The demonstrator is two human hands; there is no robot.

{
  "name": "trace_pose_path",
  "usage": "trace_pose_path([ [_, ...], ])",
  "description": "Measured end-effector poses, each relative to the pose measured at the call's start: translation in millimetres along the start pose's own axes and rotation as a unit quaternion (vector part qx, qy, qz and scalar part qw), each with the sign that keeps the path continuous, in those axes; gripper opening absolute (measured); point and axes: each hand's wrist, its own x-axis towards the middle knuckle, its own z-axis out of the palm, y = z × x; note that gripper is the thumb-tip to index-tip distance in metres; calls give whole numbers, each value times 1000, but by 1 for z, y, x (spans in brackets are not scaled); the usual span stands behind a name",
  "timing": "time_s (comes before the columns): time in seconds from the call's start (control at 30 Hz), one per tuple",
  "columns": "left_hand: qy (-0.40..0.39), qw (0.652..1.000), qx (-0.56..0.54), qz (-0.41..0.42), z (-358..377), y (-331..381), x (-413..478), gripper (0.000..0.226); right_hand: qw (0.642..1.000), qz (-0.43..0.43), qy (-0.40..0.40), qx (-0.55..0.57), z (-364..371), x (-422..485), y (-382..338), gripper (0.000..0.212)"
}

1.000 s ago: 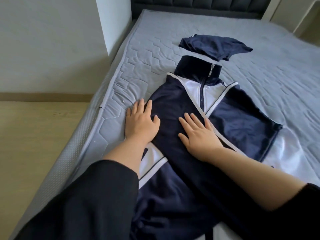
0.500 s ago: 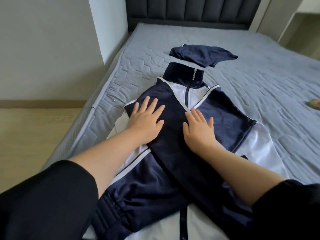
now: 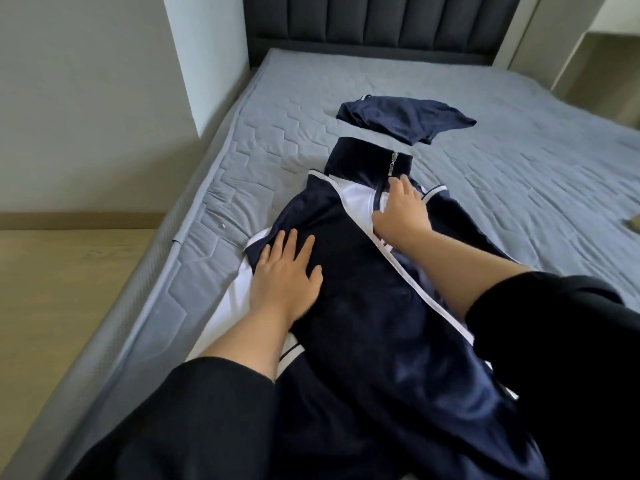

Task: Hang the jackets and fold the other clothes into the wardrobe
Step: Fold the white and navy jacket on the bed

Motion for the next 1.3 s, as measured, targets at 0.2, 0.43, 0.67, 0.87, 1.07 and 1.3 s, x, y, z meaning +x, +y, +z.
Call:
trace_pose_path([
  [0.2,9,1000,-2,6,2,1,1,60,999,47,6,-25,-18,61,-5,78],
  [0.43,11,1000,-10,6,3,0,4,60,966,7,35,-257,-16,69,-8,41],
  [0.67,24,1000,1,4,2,-1,4,60,944,-189,149,-226,-33,14,-19,15],
  [0.87,84,994,-65,6,-15,5,-3,62,947,-195,255,-32,-37,-85,-9,16],
  [1.07,81,959,-271,11,-38,5,-22,61,970,-177,149,-75,-11,-157,17,16],
  [1.3,270,907,-312,86,-85,67,-33,45,988,-132,69,34,-8,-164,19,29],
])
